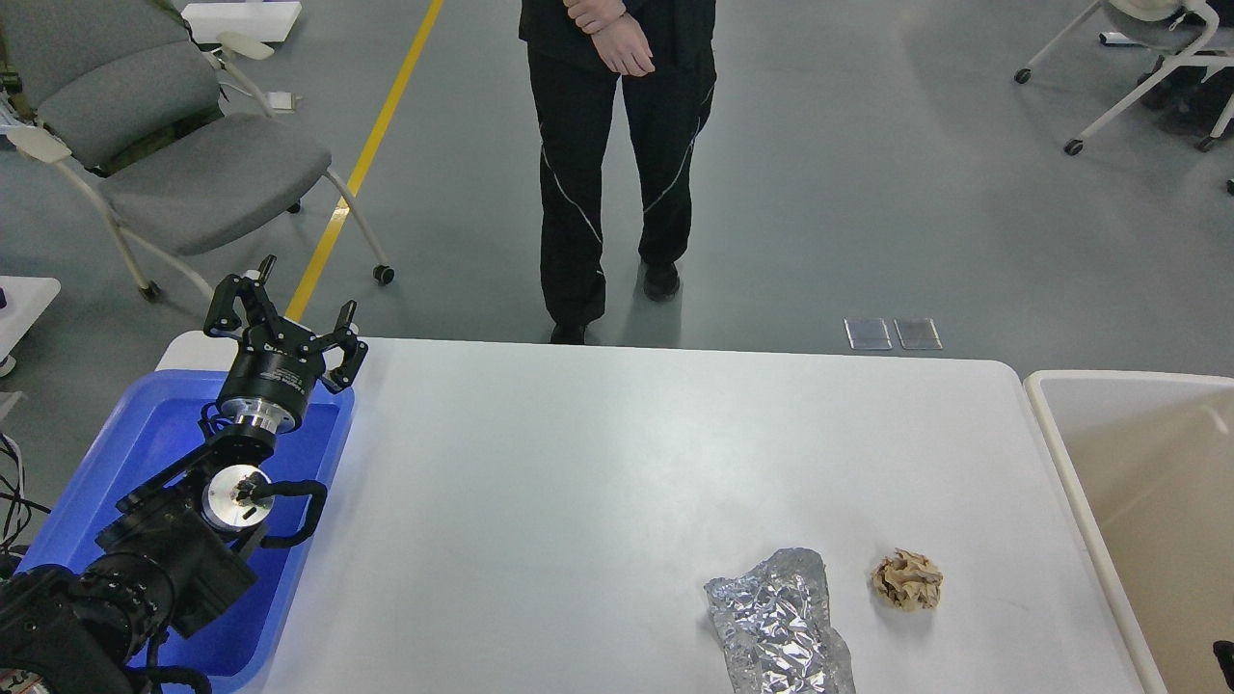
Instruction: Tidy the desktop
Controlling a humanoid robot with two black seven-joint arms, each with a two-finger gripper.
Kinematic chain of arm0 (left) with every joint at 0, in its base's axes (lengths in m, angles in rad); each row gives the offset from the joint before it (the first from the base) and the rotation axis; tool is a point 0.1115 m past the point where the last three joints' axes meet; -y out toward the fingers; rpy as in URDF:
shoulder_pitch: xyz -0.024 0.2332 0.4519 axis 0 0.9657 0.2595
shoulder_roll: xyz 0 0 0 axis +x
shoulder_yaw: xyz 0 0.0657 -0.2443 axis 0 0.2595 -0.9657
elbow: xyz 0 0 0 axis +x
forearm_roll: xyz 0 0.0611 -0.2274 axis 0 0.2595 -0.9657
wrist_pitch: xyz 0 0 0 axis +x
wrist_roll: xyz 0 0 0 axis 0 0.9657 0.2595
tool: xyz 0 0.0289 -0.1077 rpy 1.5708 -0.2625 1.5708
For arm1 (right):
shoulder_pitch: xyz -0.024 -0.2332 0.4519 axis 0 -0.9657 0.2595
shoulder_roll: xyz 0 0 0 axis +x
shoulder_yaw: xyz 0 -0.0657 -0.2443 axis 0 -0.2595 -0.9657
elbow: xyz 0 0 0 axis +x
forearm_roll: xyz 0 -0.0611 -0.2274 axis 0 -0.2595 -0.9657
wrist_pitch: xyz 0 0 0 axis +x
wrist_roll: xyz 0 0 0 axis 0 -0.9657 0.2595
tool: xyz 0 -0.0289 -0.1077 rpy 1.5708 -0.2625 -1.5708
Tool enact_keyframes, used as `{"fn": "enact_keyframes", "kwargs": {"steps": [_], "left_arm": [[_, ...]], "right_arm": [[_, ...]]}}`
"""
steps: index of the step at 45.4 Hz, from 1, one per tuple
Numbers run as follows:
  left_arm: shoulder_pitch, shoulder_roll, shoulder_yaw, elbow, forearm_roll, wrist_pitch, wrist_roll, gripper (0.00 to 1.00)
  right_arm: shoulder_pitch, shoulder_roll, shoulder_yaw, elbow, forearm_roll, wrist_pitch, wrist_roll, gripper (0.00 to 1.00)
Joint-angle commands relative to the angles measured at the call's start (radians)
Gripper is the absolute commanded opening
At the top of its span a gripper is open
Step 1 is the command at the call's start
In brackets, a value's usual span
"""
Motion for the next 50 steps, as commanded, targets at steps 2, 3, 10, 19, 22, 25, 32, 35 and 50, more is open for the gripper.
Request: {"fn": "enact_keyframes", "kwargs": {"steps": [2,3,10,19,22,25,32,35,50], "left_arm": [[0.0,0.0,0.0,0.0,0.0,0.0,0.0,1.0],[0.0,0.0,0.0,0.0,0.0,0.0,0.0,1.0],[0.0,0.0,0.0,0.0,0.0,0.0,0.0,1.0],[0.0,0.0,0.0,0.0,0.0,0.0,0.0,1.0],[0.0,0.0,0.0,0.0,0.0,0.0,0.0,1.0],[0.0,0.0,0.0,0.0,0.0,0.0,0.0,1.0],[0.0,0.0,0.0,0.0,0.0,0.0,0.0,1.0],[0.0,0.0,-0.002,0.0,0.0,0.001,0.0,1.0],[0.0,0.0,0.0,0.0,0.0,0.0,0.0,1.0]], "right_arm": [[0.007,0.046,0.001,0.008,-0.034,0.011,0.001,1.0],[0.009,0.043,0.015,0.011,-0.034,0.019,0.001,1.0],[0.041,0.003,0.035,0.014,-0.02,0.177,0.012,1.0],[0.087,-0.048,0.335,0.189,-0.018,0.228,0.131,1.0],[0.087,-0.06,0.409,0.276,-0.032,0.246,0.193,1.0],[0.089,-0.062,0.464,0.345,-0.037,0.252,0.245,1.0],[0.09,-0.051,0.566,0.493,-0.082,0.269,0.343,1.0],[0.081,-0.019,0.653,0.594,-0.173,0.269,0.363,1.0],[0.024,0.21,0.928,0.668,-0.394,0.263,0.417,1.0]]}}
